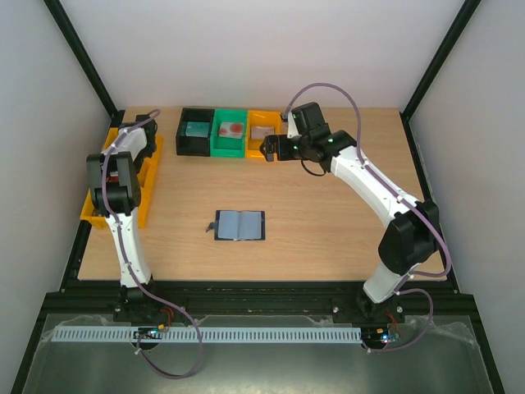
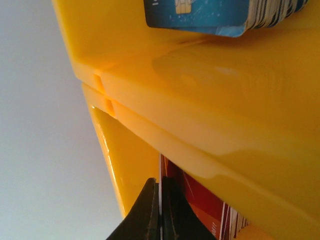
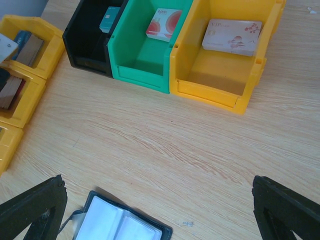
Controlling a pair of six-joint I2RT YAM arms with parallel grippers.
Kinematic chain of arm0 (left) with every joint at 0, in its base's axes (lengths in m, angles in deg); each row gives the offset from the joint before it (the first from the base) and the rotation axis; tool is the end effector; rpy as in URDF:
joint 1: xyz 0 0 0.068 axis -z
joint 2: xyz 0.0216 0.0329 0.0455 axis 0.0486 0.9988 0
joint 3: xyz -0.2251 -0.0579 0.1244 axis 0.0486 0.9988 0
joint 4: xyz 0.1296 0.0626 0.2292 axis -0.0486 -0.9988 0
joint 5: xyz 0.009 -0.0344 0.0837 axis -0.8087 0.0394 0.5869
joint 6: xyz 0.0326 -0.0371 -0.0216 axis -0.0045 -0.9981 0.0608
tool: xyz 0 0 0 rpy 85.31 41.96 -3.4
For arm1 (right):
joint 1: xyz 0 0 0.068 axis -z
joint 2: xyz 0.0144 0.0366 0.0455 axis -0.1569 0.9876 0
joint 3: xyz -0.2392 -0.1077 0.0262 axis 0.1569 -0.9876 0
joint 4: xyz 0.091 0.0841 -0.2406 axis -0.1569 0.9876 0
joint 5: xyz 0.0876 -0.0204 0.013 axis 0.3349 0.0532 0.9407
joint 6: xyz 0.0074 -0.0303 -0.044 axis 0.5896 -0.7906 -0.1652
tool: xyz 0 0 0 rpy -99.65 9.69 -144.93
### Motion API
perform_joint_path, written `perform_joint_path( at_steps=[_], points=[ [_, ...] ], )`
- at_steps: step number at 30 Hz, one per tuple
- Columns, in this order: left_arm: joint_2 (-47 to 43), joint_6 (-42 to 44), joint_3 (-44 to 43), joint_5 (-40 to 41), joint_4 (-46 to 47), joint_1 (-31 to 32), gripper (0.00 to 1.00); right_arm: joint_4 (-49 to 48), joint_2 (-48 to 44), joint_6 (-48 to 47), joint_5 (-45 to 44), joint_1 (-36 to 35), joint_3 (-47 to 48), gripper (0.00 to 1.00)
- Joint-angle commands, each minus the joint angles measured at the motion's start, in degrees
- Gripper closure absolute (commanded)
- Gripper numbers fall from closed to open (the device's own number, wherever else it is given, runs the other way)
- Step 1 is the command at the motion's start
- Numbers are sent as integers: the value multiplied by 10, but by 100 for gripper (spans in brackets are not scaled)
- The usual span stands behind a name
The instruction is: Take the credit cards out of the card holder
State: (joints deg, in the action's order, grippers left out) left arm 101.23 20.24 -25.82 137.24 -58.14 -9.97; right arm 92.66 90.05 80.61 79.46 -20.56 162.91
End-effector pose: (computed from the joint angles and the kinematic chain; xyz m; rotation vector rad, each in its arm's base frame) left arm 0.4493 0.0848 0.1479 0.0474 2.8183 1.3840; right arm 0.3332 0.2022 0.3255 -0.4176 2.3104 0.7945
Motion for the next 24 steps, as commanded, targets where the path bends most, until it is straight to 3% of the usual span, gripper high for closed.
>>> perform_joint_path(
  at_steps=[1,4,7,11,20,24],
  points=[
    [9,1,-7,38,-9,-4,97,9,-28,-10,-10,3,-2,1],
    [2,2,0,20,-9,-1,64,9,-27,-10,-9,2,-1,1],
    [-12,10,3,14,0,2,51,10,-27,-10,-6,2,0,1],
    [-23,22,-9,0,-6,5,43,10,-28,-11,-5,2,0,1],
    [-64,41,-45,-89,-21,8,35,11,-32,-13,-3,2,-2,1],
    [-101,52,-49,-252,-31,8,35,11,-35,-13,0,2,-4,1]
  ],
)
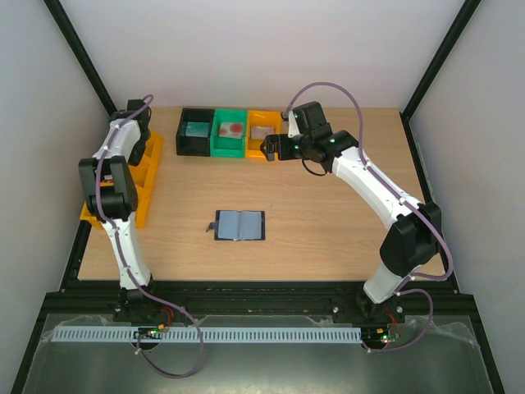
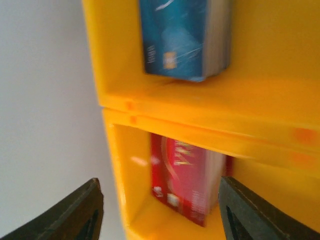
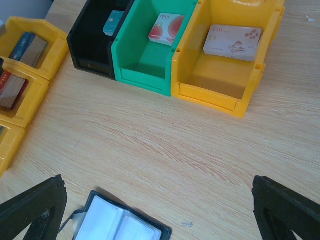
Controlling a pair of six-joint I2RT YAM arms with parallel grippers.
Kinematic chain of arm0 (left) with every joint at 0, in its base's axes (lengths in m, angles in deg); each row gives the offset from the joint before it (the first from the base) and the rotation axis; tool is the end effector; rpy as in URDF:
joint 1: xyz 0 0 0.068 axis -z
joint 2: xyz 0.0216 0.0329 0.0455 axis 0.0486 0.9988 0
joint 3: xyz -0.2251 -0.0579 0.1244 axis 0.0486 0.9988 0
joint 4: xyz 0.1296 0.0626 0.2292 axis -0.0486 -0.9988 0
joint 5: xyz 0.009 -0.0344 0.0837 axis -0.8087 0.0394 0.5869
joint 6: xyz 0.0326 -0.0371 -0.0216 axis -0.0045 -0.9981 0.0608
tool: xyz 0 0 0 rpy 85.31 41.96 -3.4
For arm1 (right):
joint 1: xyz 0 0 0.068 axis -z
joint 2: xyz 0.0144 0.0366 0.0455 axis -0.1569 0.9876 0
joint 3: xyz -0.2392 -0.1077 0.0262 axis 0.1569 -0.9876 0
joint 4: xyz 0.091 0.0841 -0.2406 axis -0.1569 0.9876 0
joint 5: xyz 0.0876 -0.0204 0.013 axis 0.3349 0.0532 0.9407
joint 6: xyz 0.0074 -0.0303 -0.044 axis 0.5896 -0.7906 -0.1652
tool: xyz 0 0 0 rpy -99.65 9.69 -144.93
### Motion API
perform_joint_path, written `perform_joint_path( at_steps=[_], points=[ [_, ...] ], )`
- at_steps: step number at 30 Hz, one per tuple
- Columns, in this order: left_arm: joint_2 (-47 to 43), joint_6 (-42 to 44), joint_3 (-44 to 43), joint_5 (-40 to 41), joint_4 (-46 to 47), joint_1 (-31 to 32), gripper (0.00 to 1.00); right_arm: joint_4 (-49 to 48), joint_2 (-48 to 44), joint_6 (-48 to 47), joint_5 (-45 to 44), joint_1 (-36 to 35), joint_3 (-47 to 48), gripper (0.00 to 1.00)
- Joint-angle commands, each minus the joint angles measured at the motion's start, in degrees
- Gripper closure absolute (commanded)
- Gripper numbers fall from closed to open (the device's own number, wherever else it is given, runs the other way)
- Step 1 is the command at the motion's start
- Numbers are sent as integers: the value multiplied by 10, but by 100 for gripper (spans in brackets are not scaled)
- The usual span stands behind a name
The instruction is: Take the credit cards out of the card holder
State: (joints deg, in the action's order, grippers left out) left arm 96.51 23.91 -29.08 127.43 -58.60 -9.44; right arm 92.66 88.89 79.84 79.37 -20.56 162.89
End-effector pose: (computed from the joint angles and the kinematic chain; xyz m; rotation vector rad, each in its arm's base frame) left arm 0.4542 0.0769 0.1956 0.1042 2.7826 1.1290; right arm 0.3295 0.2000 0.3328 -0.4326 2.2845 0.7905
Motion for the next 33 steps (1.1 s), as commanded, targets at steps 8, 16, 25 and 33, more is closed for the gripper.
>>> perform_joint_path(
  at_steps=[8,16,25,33],
  points=[
    [-36,19,9,-257,-37,-18,93,10,-25,-5,1,3,-9,1],
    [15,15,-4,-229,-31,-46,98,11,-33,-7,-6,2,-14,1],
    [10,10,-8,-207,-3,-65,96,10,-40,-5,-7,2,-18,1],
    [-121,31,-3,-521,-44,-37,76,-27,-40,51,26,0,-86,3]
  ],
)
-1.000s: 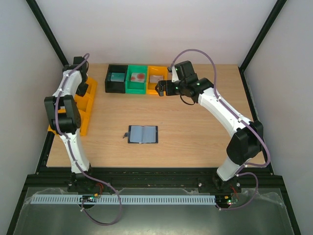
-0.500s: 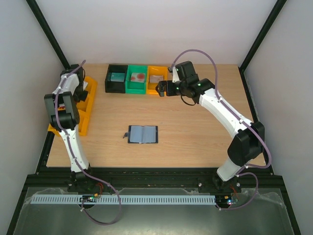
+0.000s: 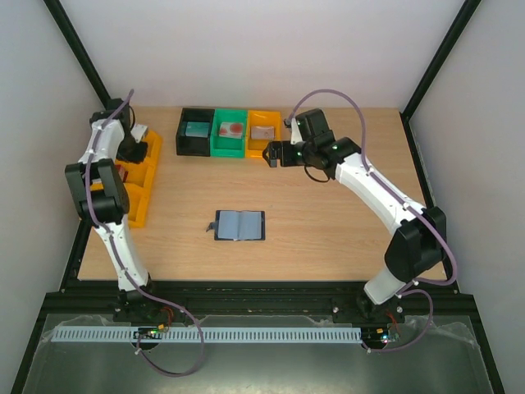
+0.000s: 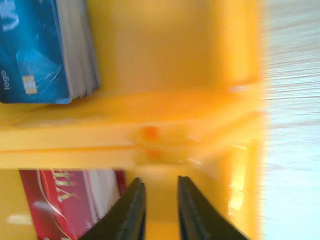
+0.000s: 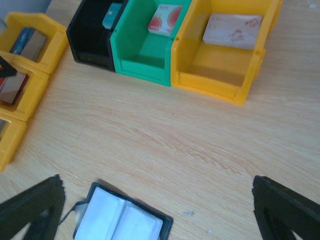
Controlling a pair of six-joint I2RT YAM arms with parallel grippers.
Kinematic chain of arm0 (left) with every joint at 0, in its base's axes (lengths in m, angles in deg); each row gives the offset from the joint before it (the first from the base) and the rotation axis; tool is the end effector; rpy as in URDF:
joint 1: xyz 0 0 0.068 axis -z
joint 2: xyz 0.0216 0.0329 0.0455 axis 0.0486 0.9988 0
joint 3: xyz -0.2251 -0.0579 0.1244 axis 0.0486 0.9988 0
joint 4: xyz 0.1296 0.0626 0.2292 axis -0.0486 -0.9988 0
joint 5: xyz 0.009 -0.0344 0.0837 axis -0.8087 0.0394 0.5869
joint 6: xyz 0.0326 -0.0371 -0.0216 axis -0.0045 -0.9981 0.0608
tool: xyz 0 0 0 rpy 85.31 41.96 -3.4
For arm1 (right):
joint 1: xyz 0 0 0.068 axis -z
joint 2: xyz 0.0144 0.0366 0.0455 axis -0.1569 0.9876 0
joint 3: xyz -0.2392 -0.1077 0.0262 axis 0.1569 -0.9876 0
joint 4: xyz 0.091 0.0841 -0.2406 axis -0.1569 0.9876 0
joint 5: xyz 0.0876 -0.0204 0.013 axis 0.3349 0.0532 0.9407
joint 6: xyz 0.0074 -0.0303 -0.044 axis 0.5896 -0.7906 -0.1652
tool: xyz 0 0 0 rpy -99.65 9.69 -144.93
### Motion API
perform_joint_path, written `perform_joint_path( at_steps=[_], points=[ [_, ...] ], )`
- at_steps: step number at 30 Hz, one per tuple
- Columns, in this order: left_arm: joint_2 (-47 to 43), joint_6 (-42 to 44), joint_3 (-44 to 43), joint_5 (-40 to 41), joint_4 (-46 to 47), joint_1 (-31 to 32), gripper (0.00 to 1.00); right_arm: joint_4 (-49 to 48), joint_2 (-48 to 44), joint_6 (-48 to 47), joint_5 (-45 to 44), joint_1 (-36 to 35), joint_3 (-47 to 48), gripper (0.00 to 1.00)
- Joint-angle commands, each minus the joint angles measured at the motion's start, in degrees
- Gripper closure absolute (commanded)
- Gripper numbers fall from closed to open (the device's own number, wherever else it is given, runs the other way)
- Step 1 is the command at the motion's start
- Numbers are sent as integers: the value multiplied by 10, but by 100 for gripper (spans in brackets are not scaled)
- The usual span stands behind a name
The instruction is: Take the credit cards out of the card holder
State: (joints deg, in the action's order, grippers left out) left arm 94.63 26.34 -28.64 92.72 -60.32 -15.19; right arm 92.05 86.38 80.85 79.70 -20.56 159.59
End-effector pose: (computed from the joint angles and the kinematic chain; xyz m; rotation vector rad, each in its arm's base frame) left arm 0.4444 0.1023 0.1984 0.1697 2.8592 0.2946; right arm 0.3198 0.1947 0.3297 -0.4161 2.2944 0.8049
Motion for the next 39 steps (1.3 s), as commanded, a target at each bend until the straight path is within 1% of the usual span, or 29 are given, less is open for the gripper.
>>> perform_joint_path(
  at_steps=[1,2,3,4,5,6,7,8,9,10,12,13,16,18,21,26,28,32,34,36,37,39],
  points=[
    [-125,-2,10,-211,-20,27,74,-27,-11,52,31,-4,-71,5],
    [-155,-11,38,-257,-9,35,71,-29,-5,62,26,-13,-88,7],
    [-187,-24,74,-312,11,43,64,-28,4,70,15,-29,-100,9],
    [-219,-42,121,-357,39,53,53,-24,13,73,2,-43,-110,10],
    [-251,-59,169,-396,66,68,45,-20,26,74,-10,-59,-116,11],
    [-276,-86,219,-418,96,86,40,-13,39,73,-16,-71,-119,13],
    [-297,-110,262,-424,119,118,35,-10,54,74,-15,-82,-120,15],
    [-312,-131,299,-426,139,144,31,-7,67,74,-11,-88,-121,19],
    [-313,-150,341,-433,151,166,30,-6,79,77,-7,-93,-122,24],
    [-308,-168,364,-442,155,187,27,-5,91,80,-9,-98,-124,29],
    [-289,-194,405,-464,160,215,23,-8,109,84,-6,-107,-131,35],
    [-284,-204,421,-466,170,221,21,-8,118,86,-2,-112,-135,37],
    [-282,-250,462,-426,211,227,19,-4,136,93,3,-121,-150,42],
    [-280,-268,483,-428,228,227,14,-13,138,102,15,-122,-170,45],
    [-283,-289,525,-453,266,234,13,-40,143,117,56,-127,-191,48],
    [-300,-334,605,-502,349,245,14,-63,175,131,108,-136,-182,52],
    [-299,-341,613,-516,363,245,16,-78,181,141,125,-138,-189,55],
    [-298,-356,627,-548,400,248,21,-96,179,149,135,-138,-193,64],
    [-297,-364,631,-568,413,257,25,-107,175,153,140,-139,-194,66],
    [-294,-367,631,-585,421,270,31,-117,171,156,145,-138,-194,67],
    [-291,-369,631,-594,425,276,35,-122,169,159,147,-138,-194,67],
    [-285,-371,627,-605,428,285,47,-129,167,160,151,-138,-192,67]
  ],
)
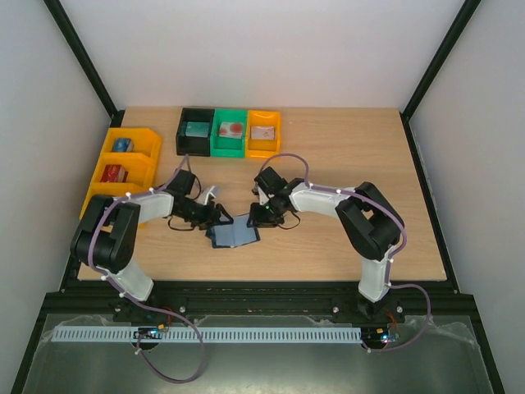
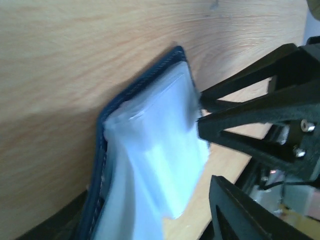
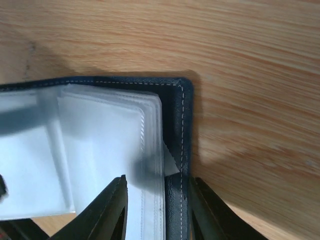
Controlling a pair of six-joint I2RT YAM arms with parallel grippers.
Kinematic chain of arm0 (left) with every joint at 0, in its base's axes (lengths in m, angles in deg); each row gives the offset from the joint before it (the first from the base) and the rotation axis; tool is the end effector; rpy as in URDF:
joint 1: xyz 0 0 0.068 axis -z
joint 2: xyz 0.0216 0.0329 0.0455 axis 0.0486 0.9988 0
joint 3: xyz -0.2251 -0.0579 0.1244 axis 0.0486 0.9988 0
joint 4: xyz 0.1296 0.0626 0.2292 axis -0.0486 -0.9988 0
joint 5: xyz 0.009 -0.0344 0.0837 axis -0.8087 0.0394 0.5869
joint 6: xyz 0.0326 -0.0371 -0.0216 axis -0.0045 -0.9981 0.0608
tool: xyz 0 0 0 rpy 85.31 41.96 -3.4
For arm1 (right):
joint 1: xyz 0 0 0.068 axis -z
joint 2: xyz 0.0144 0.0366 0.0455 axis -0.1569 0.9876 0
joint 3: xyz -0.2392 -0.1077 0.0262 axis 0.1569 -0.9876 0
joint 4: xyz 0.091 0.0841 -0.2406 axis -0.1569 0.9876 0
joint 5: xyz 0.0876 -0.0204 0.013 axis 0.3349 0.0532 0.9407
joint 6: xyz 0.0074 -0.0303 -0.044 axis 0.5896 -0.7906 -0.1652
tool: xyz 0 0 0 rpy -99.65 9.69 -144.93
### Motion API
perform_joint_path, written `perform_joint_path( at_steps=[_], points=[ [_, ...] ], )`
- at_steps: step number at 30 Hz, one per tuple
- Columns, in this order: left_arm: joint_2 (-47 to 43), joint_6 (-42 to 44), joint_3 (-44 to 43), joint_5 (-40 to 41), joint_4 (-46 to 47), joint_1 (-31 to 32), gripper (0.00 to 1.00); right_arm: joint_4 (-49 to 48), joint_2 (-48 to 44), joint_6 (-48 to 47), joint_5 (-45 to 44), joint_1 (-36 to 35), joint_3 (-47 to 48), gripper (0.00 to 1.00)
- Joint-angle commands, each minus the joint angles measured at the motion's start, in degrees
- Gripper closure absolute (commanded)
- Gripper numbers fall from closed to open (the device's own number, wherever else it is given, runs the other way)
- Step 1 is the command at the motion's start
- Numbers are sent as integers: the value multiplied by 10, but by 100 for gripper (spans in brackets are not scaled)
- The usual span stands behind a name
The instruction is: Take the credit cards out of the card holder
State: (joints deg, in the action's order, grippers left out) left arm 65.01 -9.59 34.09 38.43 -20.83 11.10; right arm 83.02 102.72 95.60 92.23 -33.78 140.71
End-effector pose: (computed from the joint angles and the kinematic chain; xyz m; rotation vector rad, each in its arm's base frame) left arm 0.2708 -0.0938 0.1166 0.2091 2.6746 -1.2758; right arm 0.2625 0.2683 0.1340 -0.4382 2.9186 1.0565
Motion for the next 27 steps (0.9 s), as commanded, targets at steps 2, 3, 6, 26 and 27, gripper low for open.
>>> perform_joint_path(
  at_steps=[2,3,6,26,27],
  points=[
    [18,-6,-10,-68,25,26,70,-36,3,7,27,-6,1,67],
    [20,0,-16,-68,17,26,85,-34,2,3,27,-6,2,67],
    [12,39,-40,-63,-14,26,98,-35,-20,-10,18,0,1,67],
    [-113,461,-663,-38,-552,79,98,-212,-433,-215,143,91,-19,7],
    [-117,462,-675,-36,-553,88,98,-215,-437,-217,147,91,-17,7]
  ],
)
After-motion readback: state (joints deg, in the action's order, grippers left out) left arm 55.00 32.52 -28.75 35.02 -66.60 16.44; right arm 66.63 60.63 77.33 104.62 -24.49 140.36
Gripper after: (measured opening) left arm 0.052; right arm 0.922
